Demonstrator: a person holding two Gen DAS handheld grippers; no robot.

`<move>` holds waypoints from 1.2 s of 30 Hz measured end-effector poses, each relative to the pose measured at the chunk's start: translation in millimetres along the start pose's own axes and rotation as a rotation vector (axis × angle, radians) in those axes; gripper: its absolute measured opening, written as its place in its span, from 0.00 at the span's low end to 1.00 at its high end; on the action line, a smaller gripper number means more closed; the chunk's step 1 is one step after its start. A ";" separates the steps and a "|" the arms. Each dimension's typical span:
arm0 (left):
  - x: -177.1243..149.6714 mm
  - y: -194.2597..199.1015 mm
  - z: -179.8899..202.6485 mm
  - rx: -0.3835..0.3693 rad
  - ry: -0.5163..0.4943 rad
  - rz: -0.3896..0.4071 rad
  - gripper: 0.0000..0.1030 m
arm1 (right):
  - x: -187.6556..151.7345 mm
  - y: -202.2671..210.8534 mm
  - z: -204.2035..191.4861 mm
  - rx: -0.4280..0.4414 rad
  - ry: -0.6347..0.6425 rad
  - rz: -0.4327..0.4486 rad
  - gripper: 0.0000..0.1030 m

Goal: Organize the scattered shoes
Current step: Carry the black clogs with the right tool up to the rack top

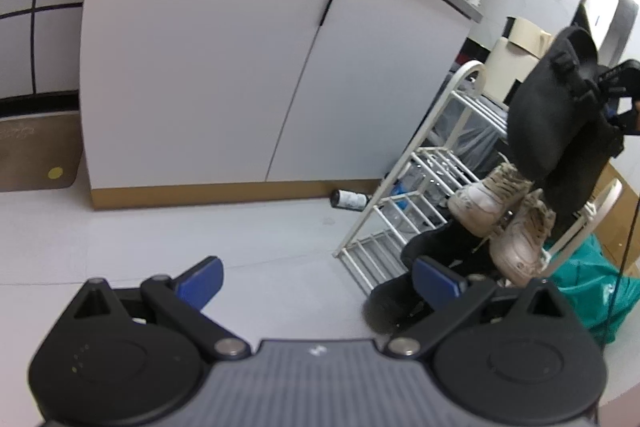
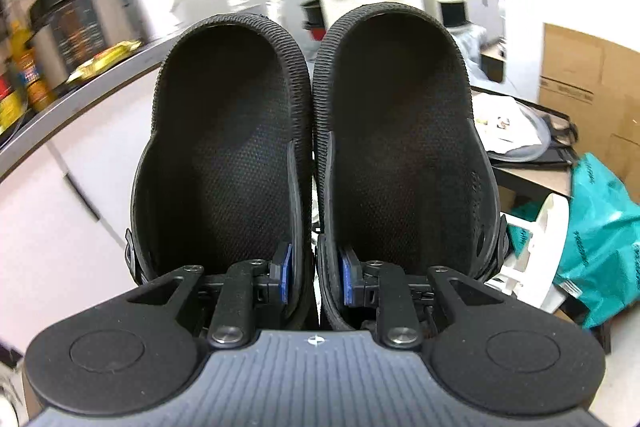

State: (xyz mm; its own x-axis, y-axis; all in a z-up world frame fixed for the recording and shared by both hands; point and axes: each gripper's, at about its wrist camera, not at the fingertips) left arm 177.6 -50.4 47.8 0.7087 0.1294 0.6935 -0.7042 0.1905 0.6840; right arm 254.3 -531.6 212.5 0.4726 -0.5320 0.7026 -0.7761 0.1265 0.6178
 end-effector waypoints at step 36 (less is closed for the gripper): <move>-14.2 -36.4 -1.8 0.029 -0.035 -0.129 0.99 | 57.2 -74.3 88.7 -0.154 -0.220 -0.041 0.27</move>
State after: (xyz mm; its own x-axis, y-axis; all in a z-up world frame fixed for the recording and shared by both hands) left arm 193.3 -57.4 12.6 0.7920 0.0713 0.6064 -0.6085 0.1749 0.7741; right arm 302.0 -645.6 175.5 0.3868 -0.7066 0.5926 -0.6774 0.2183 0.7025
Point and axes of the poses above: each gripper's, at about its wrist camera, not at the fingertips, and y roughly against the way its jaws point, z to its right, x to its top, and after that the axes turned 11 degrees about x, right-handed
